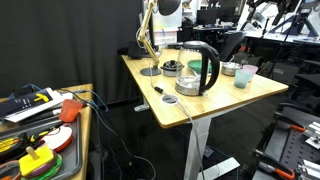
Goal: Pour the things in the blue cup onto the plate
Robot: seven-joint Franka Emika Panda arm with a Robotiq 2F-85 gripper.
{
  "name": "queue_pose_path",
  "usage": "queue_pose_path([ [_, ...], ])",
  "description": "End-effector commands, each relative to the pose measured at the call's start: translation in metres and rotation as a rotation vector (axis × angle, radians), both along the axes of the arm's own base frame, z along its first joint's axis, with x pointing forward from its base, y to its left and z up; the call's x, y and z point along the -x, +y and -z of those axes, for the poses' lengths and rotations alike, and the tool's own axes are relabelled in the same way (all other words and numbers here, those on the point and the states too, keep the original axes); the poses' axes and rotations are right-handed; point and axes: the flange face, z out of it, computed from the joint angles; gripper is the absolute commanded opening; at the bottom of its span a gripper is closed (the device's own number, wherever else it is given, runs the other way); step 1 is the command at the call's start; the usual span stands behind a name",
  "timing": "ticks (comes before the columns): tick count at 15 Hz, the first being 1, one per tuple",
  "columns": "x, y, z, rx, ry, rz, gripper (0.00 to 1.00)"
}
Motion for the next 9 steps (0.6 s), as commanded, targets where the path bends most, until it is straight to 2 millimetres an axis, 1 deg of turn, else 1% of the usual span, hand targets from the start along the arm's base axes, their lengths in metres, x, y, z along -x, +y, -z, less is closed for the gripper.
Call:
queue_pose_path([
  [1, -0.012, -0.026, 0.006, -0.003, -0.014, 0.095, 1.00],
  [3, -0.022, -0.053, 0.026, -0.023, 0.006, 0.168, 1.00],
  [5, -0.032, -0.081, 0.058, -0.041, 0.057, 0.239, 1.00],
  [7, -0.044, -0.098, 0.089, -0.051, 0.111, 0.290, 1.00],
  [9, -0.057, -0.111, 0.115, -0.063, 0.171, 0.324, 1.00],
])
